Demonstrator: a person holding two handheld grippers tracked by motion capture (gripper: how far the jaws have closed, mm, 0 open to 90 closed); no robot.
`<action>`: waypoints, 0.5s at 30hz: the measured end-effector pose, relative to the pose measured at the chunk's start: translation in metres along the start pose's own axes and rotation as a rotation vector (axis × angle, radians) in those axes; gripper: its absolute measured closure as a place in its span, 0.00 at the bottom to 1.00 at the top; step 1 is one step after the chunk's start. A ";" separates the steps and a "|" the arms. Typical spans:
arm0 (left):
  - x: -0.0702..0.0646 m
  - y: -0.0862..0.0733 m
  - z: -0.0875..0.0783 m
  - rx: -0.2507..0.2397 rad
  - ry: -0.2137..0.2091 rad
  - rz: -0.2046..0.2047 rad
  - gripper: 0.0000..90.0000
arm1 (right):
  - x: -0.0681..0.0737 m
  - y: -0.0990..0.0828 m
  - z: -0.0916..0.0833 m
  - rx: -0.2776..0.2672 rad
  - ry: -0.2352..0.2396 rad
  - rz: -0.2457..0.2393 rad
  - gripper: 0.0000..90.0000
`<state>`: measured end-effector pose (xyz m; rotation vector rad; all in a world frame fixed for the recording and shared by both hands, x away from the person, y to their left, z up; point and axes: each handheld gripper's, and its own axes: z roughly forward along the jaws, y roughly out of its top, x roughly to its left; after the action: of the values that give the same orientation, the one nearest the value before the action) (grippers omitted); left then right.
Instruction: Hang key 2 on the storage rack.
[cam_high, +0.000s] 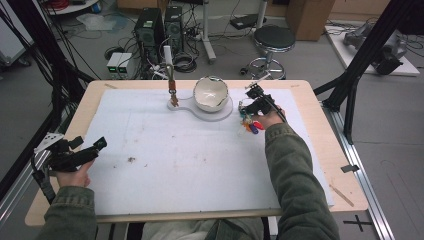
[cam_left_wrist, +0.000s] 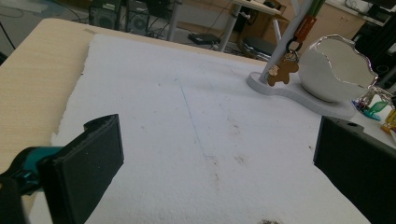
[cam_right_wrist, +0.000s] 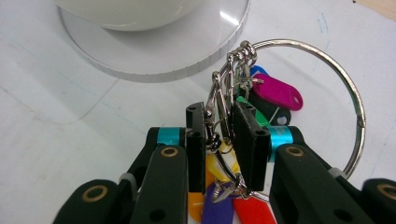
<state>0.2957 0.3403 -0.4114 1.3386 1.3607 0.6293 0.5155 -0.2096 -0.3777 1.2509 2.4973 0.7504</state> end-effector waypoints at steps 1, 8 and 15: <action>0.000 0.000 0.000 -0.001 0.000 -0.001 0.02 | -0.001 0.000 -0.002 -0.011 0.006 -0.001 0.85; 0.000 0.000 0.000 -0.001 -0.001 -0.002 0.02 | -0.003 -0.003 -0.018 -0.032 0.033 -0.004 0.98; 0.000 0.000 0.000 -0.002 0.002 -0.005 0.02 | -0.005 -0.007 -0.026 -0.032 0.058 0.008 0.98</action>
<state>0.2953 0.3400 -0.4111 1.3330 1.3643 0.6291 0.5027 -0.2260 -0.3596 1.2463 2.5164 0.8371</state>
